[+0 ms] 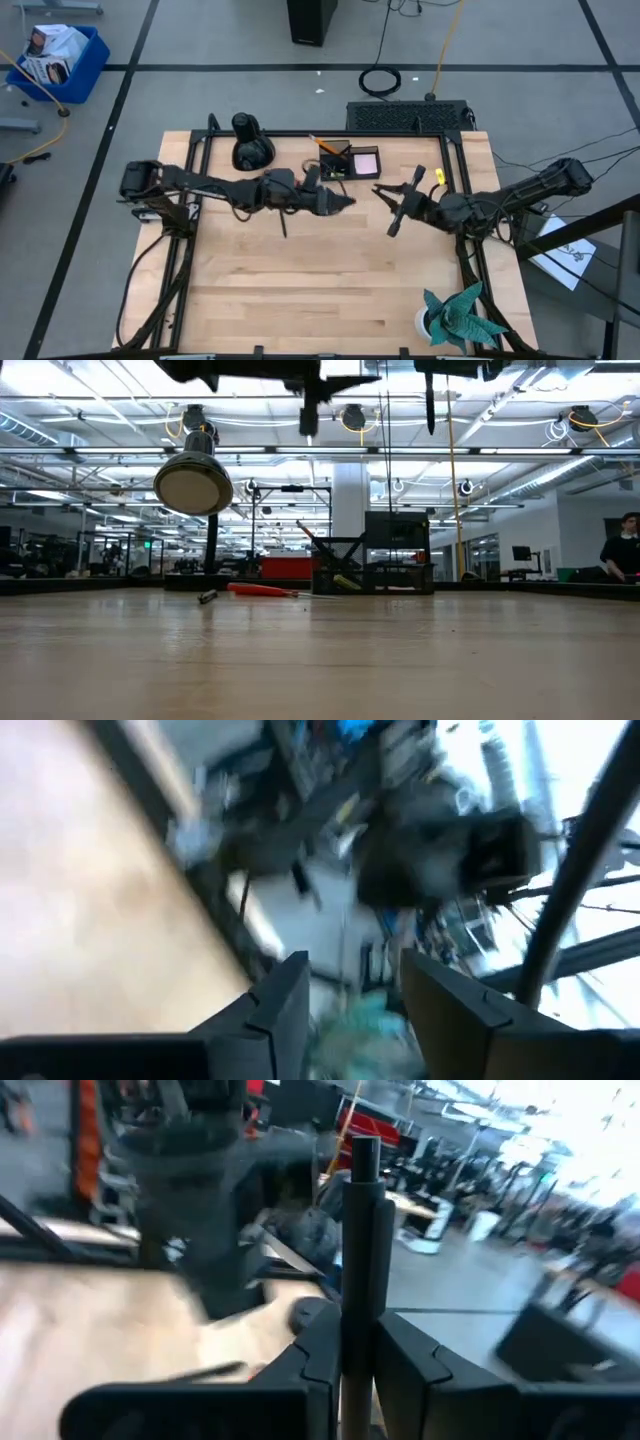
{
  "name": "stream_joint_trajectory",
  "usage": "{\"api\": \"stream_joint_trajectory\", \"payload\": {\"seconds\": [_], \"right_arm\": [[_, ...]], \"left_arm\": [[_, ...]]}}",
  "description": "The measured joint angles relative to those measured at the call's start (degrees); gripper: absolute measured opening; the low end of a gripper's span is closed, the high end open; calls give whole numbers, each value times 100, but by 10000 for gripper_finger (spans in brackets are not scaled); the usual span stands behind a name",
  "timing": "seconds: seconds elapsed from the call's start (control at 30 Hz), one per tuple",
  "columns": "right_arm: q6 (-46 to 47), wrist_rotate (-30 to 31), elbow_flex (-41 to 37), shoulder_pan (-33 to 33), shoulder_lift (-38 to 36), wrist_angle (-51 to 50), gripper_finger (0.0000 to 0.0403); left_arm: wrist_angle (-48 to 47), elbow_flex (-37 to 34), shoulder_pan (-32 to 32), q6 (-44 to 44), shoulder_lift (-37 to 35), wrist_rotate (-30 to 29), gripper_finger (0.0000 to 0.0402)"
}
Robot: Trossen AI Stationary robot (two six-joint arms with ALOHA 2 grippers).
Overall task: Pick and place office supplies into organizer
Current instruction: Put the black pen into the black desk organizer
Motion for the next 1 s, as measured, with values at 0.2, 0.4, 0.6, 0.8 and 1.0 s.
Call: {"api": "stream_joint_trajectory", "payload": {"seconds": [0.2, 0.4, 0.6, 0.8, 1.0], "right_arm": [[1155, -844, 2, -382, -2, 112, 28], [1299, -1208, 2, -1076, 156, 261, 33], [1550, -1994, 4, -2033, 763, 1036, 28], [1936, -2753, 25, -2955, 1535, 1795, 34], [1857, -3051, 263, -3445, 2264, 2333, 27]], "left_arm": [[-1051, -14, -11, 1811, -1057, -1082, 139], [-3299, -25, -7, 2922, -2566, -2256, 121], [-4513, -20, 159, 2928, -3556, -2918, 114], [-4636, -13, 180, 3109, -4080, -2927, 113], [-4754, -25, 173, 3141, -4153, -2928, 113]]}}
